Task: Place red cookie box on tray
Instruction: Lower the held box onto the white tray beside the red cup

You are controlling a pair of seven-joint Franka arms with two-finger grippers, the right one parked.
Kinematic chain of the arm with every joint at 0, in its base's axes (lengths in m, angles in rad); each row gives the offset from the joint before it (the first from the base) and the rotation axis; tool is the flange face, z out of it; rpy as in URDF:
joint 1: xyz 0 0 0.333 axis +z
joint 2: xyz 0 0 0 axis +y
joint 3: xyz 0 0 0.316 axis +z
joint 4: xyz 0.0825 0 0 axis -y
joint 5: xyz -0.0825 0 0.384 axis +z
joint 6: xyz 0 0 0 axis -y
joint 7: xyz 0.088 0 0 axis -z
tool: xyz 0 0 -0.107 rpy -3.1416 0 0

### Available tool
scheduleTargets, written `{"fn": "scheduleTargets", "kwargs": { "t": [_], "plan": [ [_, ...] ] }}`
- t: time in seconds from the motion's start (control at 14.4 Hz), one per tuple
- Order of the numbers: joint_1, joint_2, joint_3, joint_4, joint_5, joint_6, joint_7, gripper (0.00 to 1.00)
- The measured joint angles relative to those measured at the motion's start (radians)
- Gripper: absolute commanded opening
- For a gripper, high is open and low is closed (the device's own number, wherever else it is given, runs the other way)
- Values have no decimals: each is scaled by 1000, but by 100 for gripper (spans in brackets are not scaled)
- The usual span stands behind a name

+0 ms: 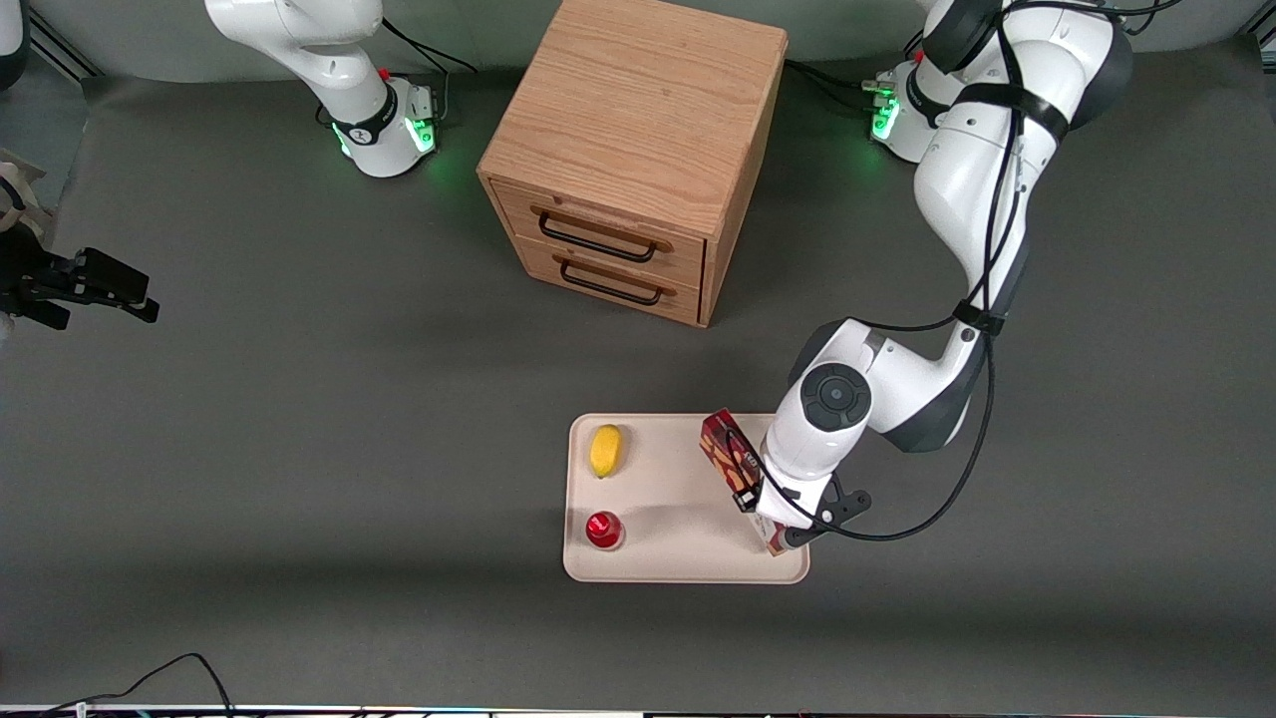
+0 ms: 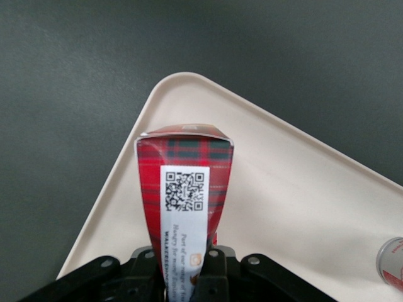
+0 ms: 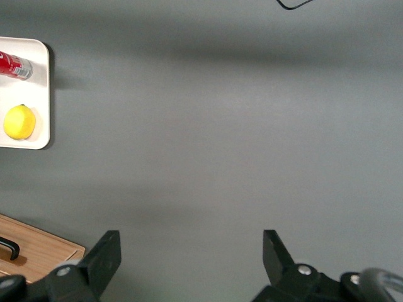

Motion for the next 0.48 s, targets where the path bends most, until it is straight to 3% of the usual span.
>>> {"fn": "scheduleTargets", "kwargs": {
  "t": [0.07,0.14,0.21,0.35,0.42,0.48],
  "plan": [
    [0,4,1,0,0,7,0,3],
    [0,5,2,0,0,8,0,26],
    [0,5,2,0,0,8,1,38],
    [0,6,2,0,0,13,1,91],
    [0,7,3,0,0,20,1,100],
    [0,7,3,0,0,25,1,100]
  ]
}}
